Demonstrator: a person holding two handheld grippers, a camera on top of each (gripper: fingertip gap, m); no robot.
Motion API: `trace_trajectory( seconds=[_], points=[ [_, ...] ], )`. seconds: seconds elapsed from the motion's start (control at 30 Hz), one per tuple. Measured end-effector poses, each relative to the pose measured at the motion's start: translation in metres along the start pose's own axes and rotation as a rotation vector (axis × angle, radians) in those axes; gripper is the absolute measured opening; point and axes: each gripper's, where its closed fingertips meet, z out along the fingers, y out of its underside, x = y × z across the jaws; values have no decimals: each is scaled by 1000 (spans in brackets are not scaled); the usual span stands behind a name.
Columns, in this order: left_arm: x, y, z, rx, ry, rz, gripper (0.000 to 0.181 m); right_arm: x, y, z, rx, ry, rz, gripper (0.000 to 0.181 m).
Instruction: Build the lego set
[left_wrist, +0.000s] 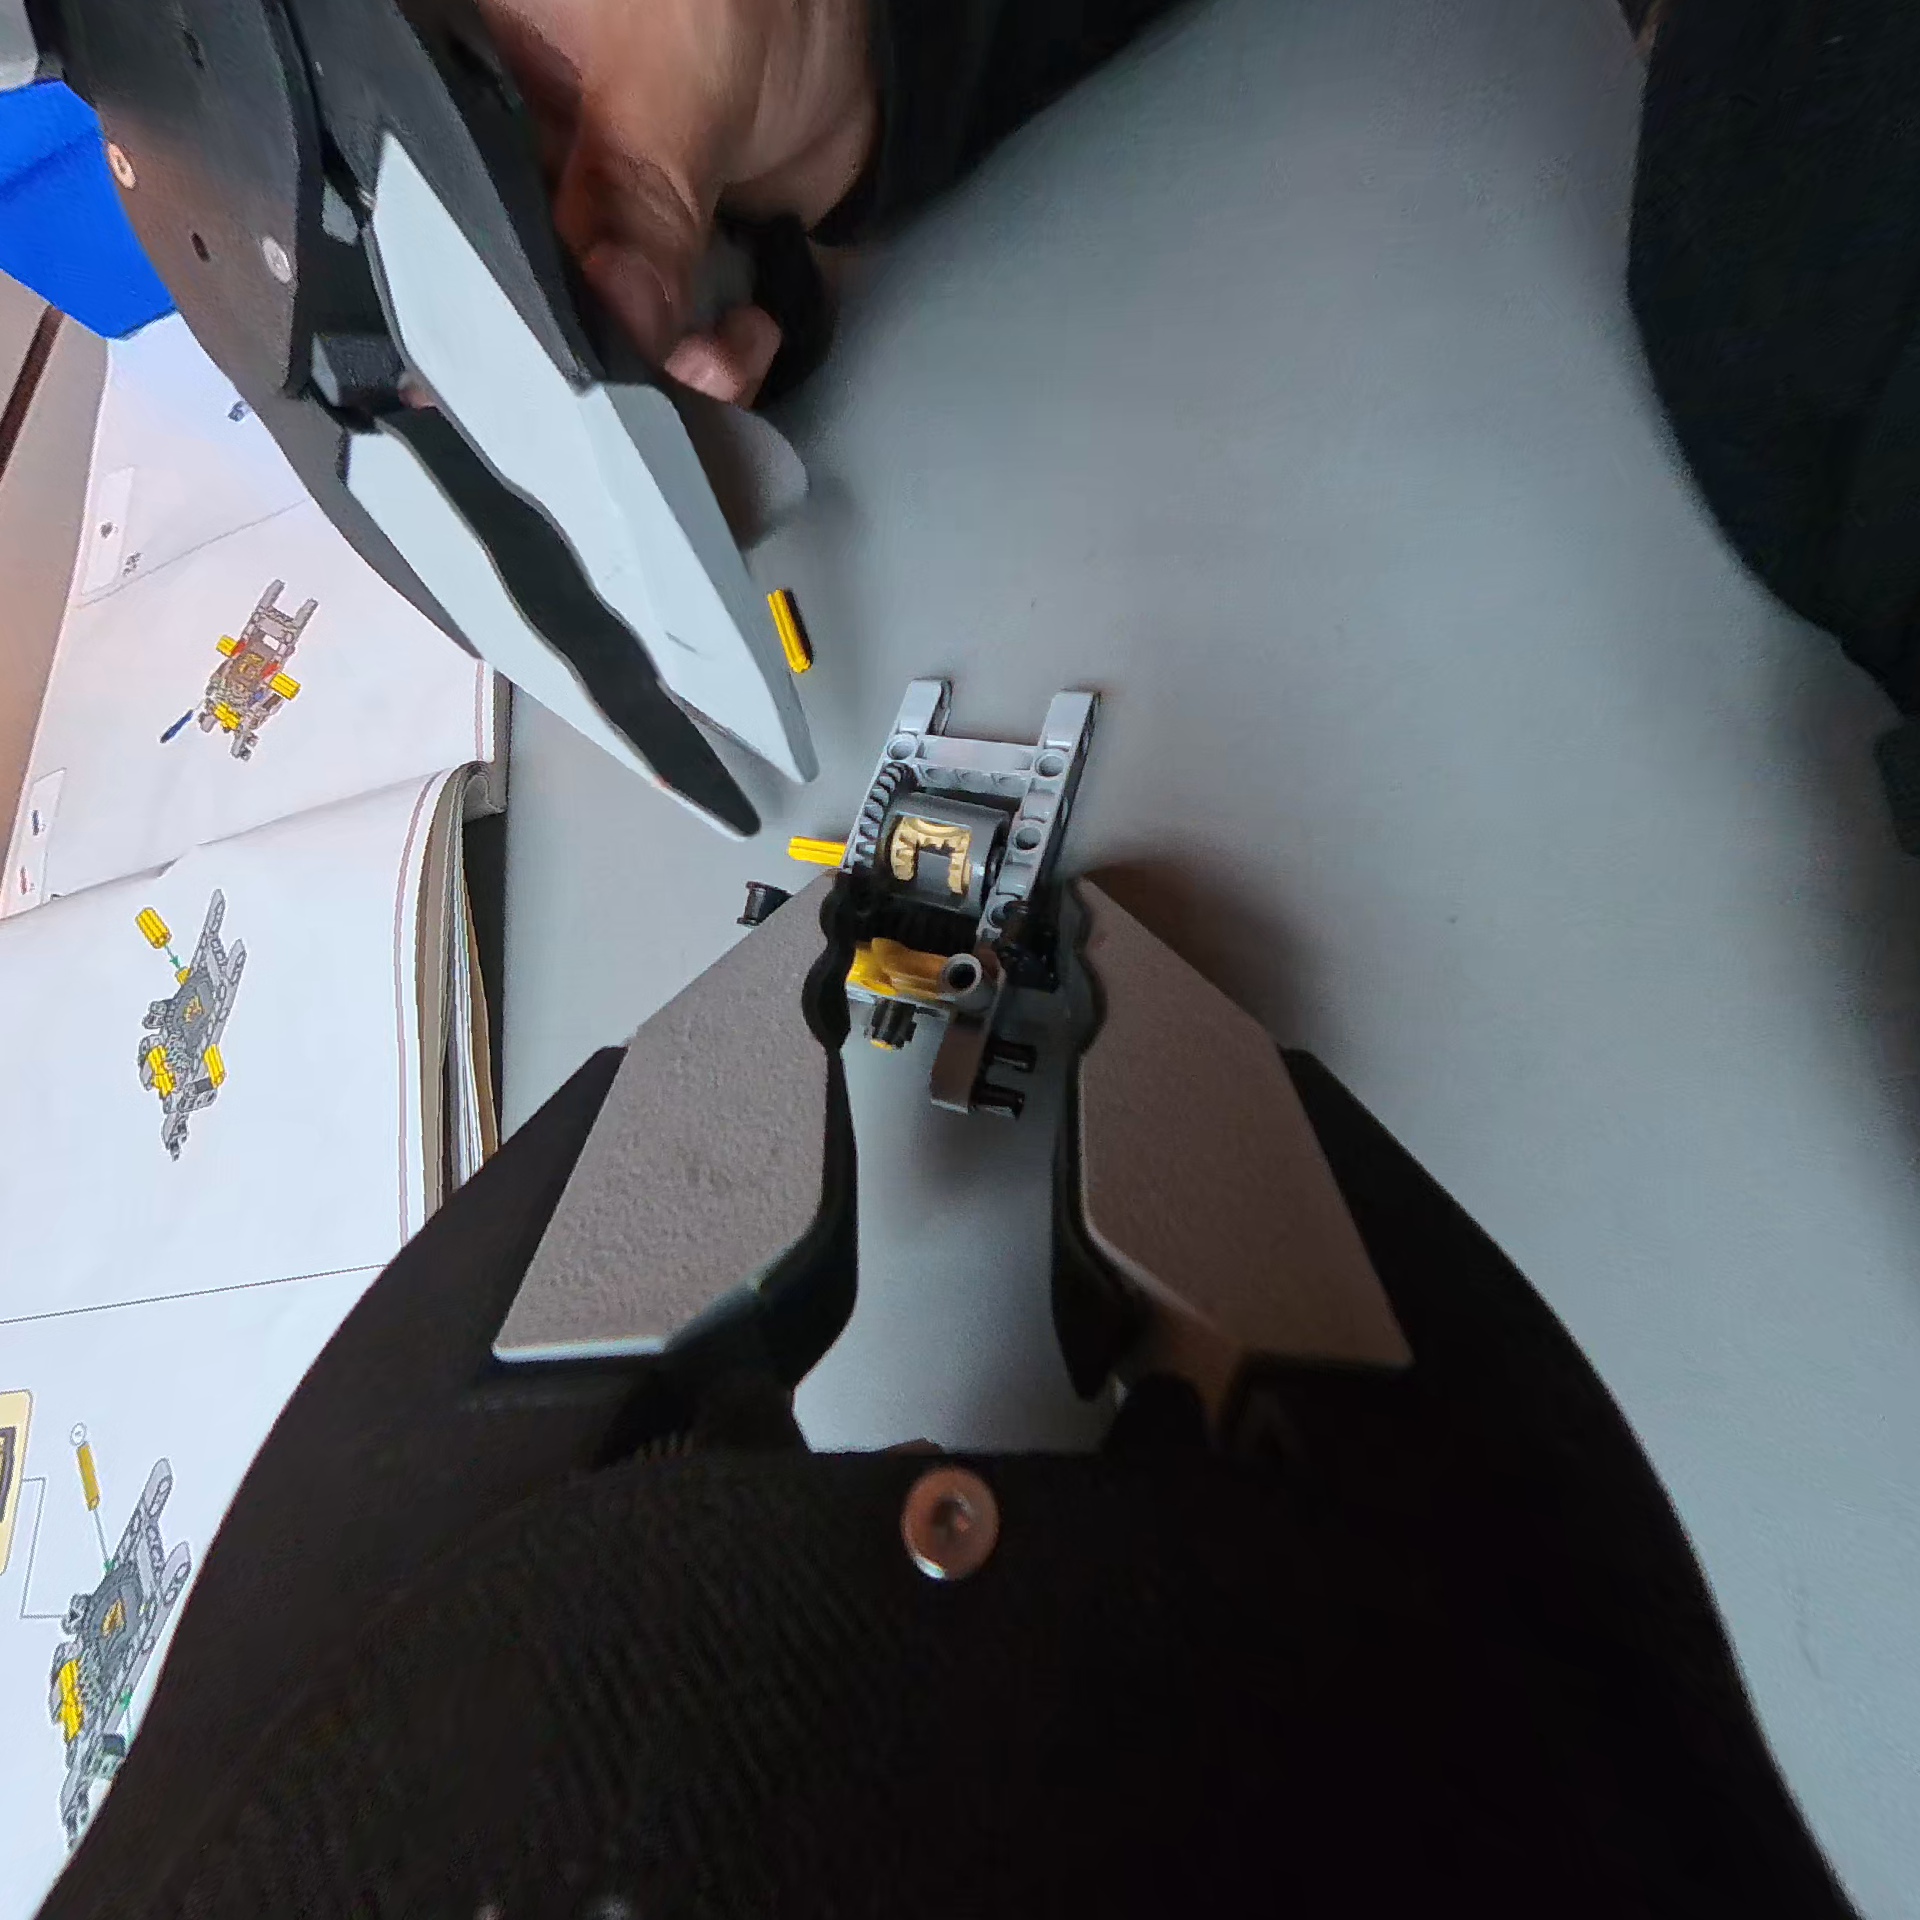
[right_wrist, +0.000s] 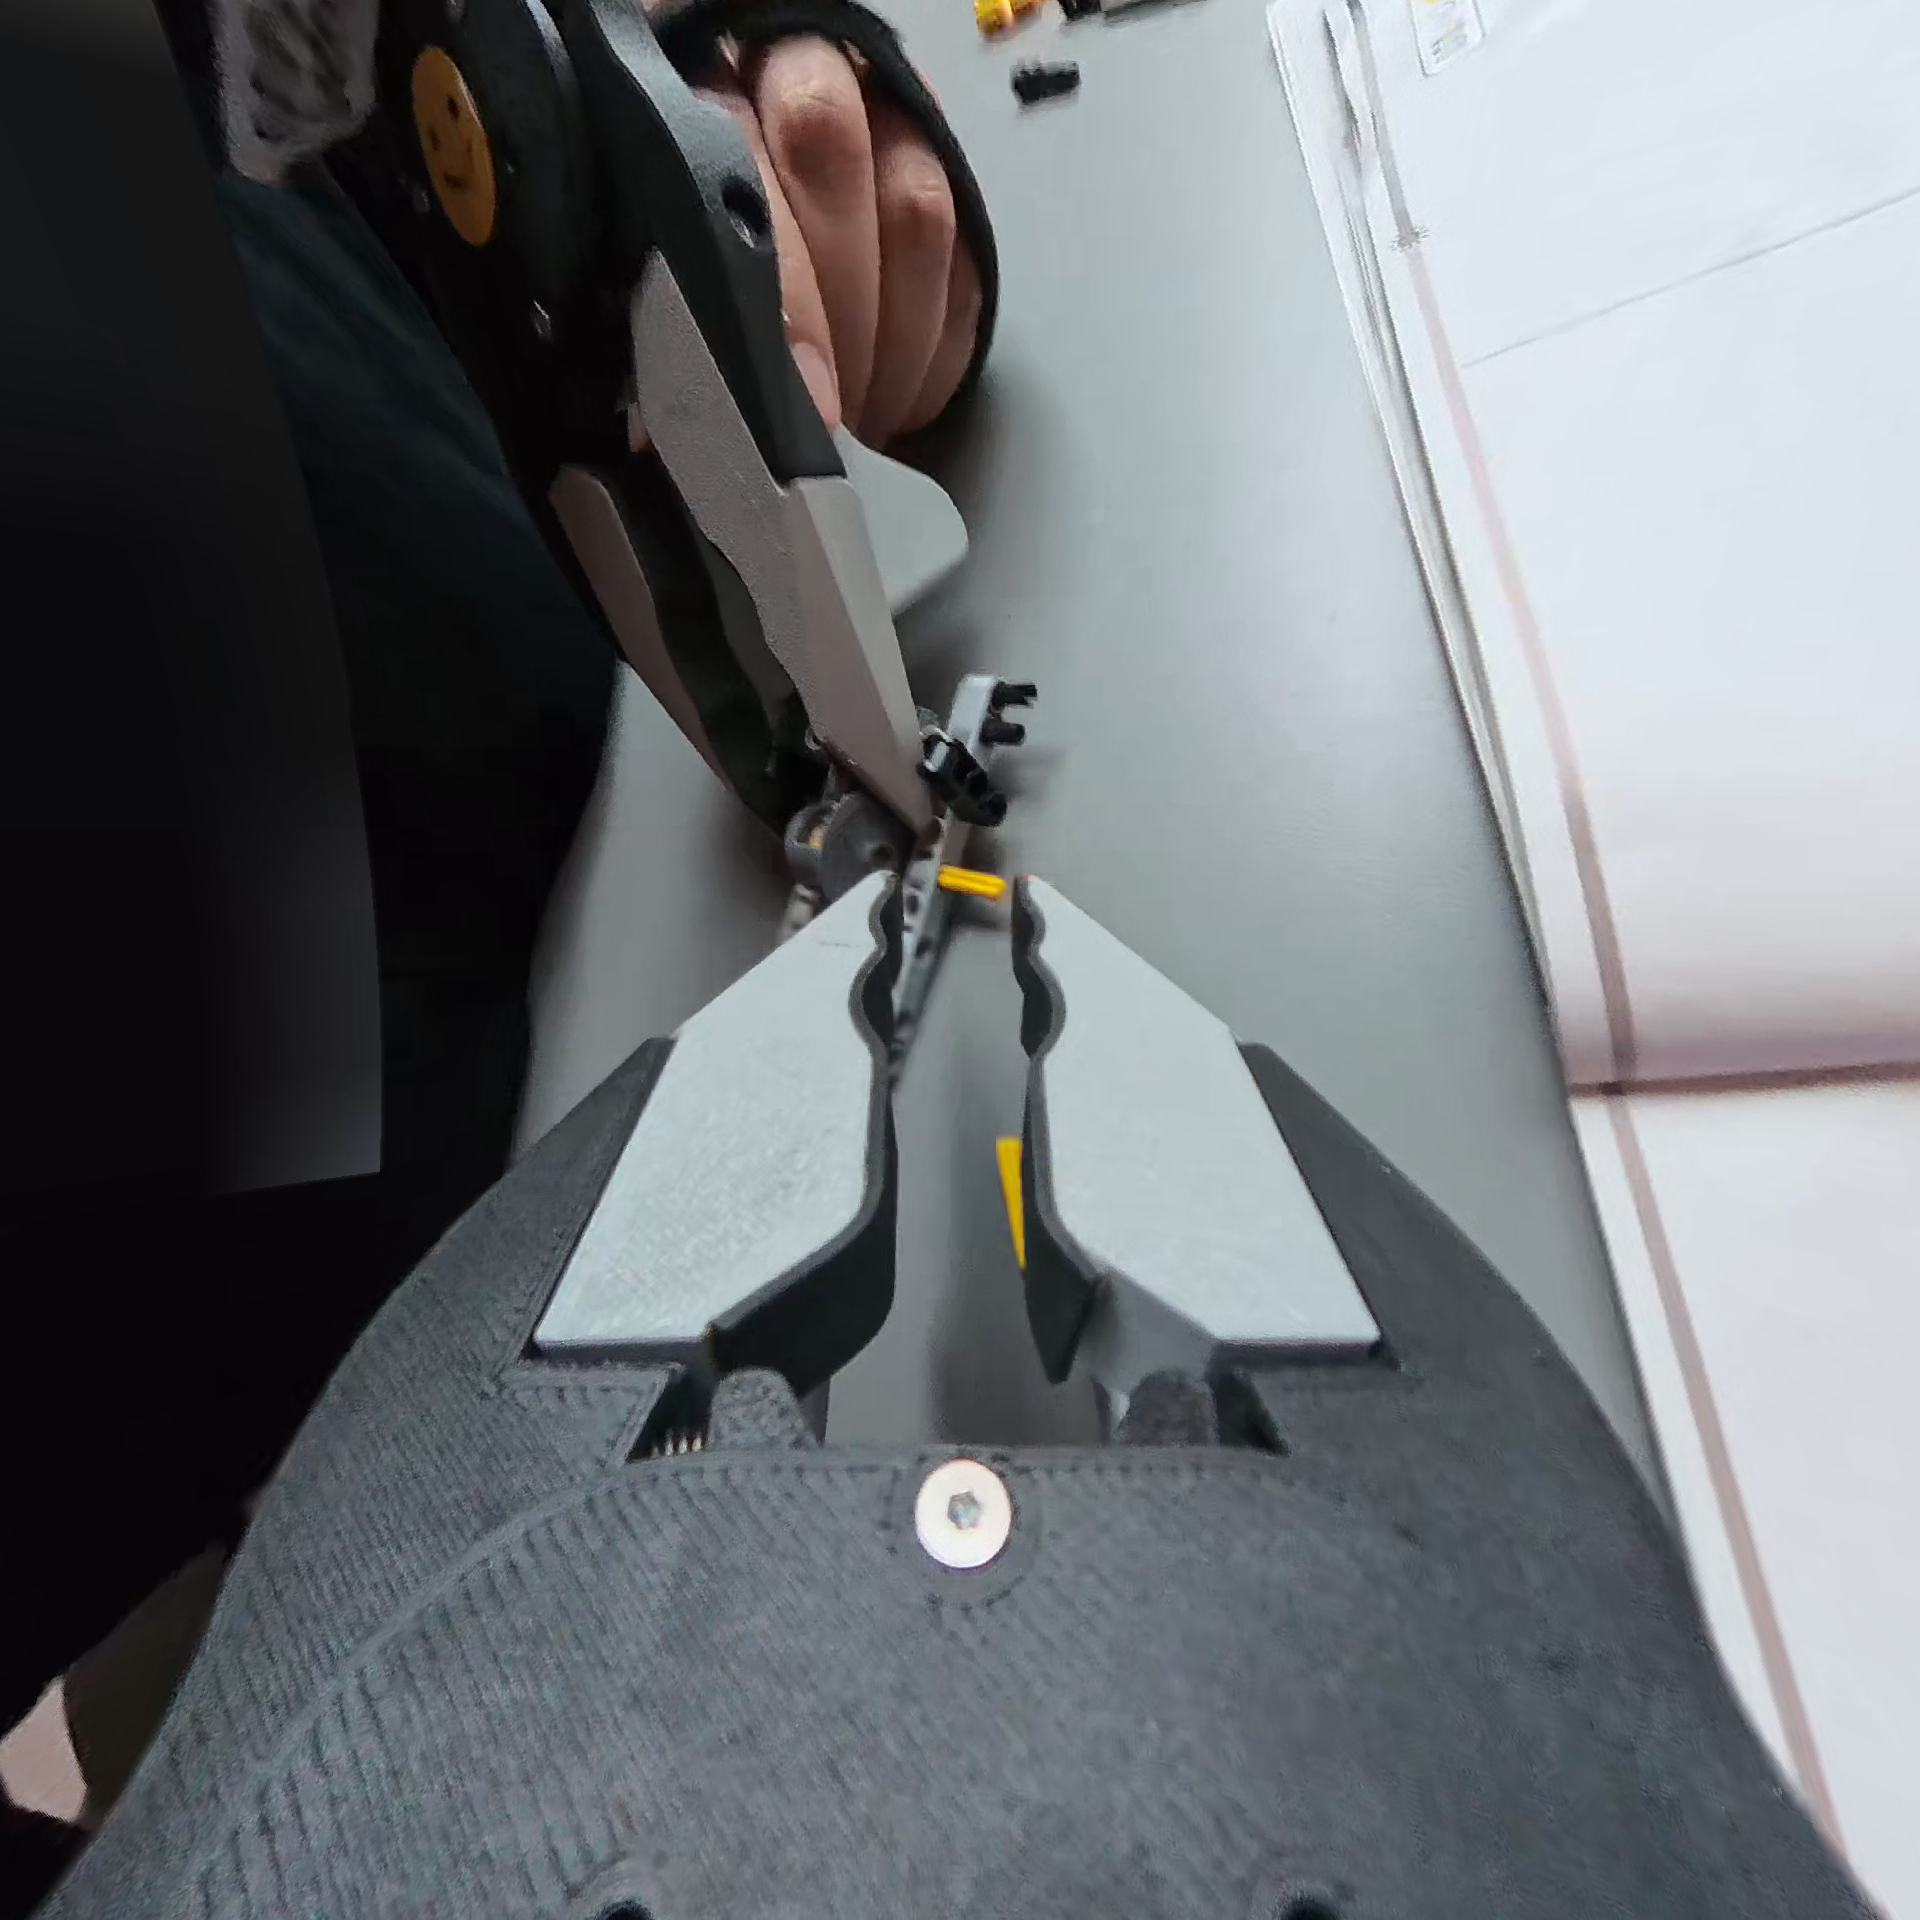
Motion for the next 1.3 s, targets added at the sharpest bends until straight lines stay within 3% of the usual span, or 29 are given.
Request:
trace_trajectory(
  seconds=[0.07,0.27,0.7,0.77,0.8,0.83,1.1,1.3],
  points=[
    [1,0,0,0,7,-4,36,10,7,-1,-47,61,-32,13],
    [2,-2,1,-2,24,-7,36,-1,5,9,-64,-58,30,11],
    [5,-3,2,-4,36,-1,36,5,3,8,-59,-42,35,0],
    [5,-3,2,-2,36,0,37,1,1,6,-49,-55,-3,8],
    [5,-3,2,-2,37,-1,37,-1,1,5,-47,-63,-36,27],
    [5,-3,2,-1,37,0,37,-5,1,3,-51,-83,-85,34],
    [8,-3,0,3,63,20,36,-3,5,8,-179,-41,-354,15],
    [12,-4,-1,17,97,10,36,-10,13,16,-216,-82,-402,8]
  ],
)
